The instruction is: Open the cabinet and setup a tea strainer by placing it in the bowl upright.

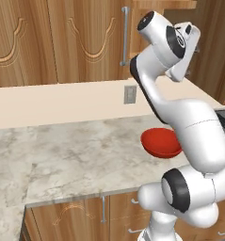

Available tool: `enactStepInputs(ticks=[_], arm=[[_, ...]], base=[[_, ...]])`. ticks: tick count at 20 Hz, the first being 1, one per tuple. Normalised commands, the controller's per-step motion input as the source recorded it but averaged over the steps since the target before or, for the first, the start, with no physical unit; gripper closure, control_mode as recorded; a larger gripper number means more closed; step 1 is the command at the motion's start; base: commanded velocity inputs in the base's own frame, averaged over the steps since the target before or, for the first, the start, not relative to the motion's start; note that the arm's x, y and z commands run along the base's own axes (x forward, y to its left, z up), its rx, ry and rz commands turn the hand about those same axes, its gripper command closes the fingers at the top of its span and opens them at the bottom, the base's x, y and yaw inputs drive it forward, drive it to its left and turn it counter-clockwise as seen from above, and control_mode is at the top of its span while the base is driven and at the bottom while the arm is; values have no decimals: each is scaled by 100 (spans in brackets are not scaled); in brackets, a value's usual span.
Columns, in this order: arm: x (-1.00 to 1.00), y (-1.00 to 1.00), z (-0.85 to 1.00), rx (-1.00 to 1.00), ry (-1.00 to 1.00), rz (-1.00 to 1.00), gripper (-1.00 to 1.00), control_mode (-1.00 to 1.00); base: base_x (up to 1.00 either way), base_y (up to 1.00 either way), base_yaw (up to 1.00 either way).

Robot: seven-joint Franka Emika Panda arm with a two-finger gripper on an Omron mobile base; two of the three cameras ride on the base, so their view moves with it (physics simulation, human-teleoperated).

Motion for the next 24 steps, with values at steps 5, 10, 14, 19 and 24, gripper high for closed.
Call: enactStepInputs(ticks=[5,10,14,19,24], arm=[[2,96,-34,37,-19,-12,-100,-100],[2,43,-50,69,-38,-21,-100,-100],[14,50,-21,64,-68,-24,-100,-100],[7,44,-2,49,-78,-16,-100,-100],[2,40,80,12,-38,-6,-100,-100]], base=[[0,0,0],[0,0,0],[0,0,0],[0,0,0],[0,0,0]])
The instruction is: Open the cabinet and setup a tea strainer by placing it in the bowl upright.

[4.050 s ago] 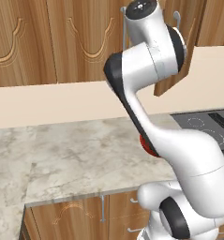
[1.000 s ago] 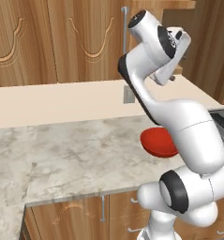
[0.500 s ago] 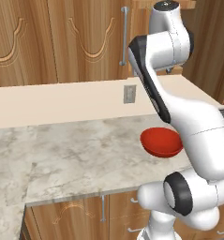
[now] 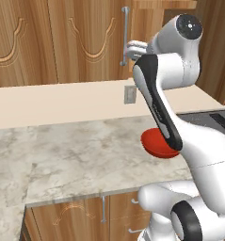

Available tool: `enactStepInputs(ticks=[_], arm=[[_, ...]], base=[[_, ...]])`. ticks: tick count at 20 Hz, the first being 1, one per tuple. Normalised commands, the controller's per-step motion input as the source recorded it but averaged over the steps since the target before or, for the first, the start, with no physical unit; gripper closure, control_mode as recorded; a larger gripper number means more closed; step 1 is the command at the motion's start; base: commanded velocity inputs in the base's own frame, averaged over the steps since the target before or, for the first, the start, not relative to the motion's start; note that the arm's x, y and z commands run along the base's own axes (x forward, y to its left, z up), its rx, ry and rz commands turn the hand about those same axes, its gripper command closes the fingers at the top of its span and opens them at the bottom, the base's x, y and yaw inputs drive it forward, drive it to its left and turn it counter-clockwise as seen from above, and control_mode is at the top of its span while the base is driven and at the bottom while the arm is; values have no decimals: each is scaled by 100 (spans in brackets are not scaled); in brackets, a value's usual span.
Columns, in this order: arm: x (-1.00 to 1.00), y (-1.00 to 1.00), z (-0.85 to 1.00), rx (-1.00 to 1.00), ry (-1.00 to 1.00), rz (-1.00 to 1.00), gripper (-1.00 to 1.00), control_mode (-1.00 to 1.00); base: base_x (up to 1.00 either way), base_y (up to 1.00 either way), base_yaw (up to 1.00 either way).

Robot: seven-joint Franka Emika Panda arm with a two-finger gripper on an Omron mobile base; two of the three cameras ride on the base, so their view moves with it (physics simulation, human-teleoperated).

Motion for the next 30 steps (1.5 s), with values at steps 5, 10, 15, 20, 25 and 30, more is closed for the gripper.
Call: enactStepInputs(ticks=[5,10,15,20,25,30], arm=[[24,16,64,-5,-2,0,-100,-100],[39,5,0,-1,0,4,-100,-100],[61,10,0,-4,0,3,-100,-100],[32,23,0,-18,0,0,-100,-100],[27,4,-2,-17,0,0,-100,-100],[30,-5,-15,-8,0,0,-100,-100]], base=[[0,0,0],[0,0,0],[0,0,0],[0,0,0],[0,0,0],[0,0,0]])
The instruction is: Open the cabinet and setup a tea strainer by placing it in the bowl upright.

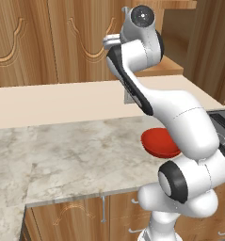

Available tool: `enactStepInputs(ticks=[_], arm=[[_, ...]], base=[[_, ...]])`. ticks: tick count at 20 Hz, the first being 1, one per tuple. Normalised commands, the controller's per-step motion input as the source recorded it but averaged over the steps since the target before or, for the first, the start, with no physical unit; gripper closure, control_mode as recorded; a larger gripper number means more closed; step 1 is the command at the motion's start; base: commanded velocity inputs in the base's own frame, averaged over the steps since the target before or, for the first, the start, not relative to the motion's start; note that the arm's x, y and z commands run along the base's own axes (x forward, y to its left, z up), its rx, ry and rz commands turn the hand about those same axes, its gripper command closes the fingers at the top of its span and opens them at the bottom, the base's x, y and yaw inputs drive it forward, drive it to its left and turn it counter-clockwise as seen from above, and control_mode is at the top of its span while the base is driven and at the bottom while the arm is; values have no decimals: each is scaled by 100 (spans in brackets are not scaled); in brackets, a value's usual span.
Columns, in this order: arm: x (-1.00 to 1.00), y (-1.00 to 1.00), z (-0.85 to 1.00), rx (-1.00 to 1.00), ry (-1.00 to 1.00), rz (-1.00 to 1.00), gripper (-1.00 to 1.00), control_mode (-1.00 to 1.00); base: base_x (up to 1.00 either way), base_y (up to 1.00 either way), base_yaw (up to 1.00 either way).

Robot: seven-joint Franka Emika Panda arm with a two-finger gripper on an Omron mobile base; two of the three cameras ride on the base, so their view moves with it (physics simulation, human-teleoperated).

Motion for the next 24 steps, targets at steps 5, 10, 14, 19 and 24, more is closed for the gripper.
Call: enactStepInputs(ticks=[5,10,14,19,24], arm=[[34,-13,-25,-2,0,0,-100,-100],[37,0,-1,0,0,0,-100,-100],[48,1,0,0,0,0,-100,-100],[31,0,0,0,0,0,-100,-100],[24,0,0,0,-1,0,100,-100]], base=[[0,0,0],[0,0,0],[0,0,0],[0,0,0],[0,0,0]])
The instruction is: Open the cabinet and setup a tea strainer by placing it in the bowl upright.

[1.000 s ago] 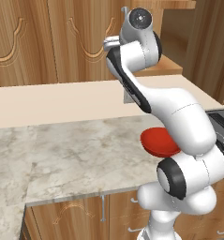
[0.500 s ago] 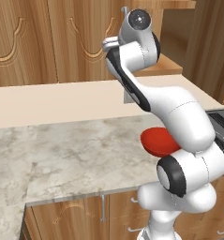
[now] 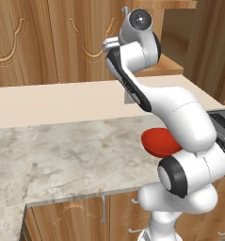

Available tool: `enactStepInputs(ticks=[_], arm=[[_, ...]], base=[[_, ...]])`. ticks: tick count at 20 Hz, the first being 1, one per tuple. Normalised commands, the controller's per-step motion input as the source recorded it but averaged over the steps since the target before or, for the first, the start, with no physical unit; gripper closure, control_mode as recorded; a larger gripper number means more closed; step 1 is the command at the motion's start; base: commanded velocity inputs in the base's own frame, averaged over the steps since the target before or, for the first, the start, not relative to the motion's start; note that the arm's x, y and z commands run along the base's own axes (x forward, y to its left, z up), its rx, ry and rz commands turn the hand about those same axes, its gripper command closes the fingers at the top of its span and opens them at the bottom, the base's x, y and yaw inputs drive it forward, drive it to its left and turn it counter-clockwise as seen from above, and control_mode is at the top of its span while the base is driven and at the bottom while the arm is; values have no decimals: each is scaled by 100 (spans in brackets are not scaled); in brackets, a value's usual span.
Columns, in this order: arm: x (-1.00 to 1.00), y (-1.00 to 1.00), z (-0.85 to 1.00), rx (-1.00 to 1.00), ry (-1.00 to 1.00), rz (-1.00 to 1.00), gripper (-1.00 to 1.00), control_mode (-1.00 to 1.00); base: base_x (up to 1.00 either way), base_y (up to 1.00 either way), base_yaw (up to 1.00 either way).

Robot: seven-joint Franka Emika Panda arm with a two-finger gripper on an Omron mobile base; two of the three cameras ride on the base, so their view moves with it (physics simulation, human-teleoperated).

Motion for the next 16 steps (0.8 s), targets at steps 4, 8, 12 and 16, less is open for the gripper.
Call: enactStepInputs(ticks=[4,8,12,16], arm=[[19,0,0,0,-1,0,100,-100],[11,0,-2,0,-3,0,100,-100],[9,-29,-14,5,0,-17,100,-100],[12,-8,-19,0,0,-39,100,-100]], base=[[0,0,0],[0,0,0],[0,0,0],[0,0,0]])
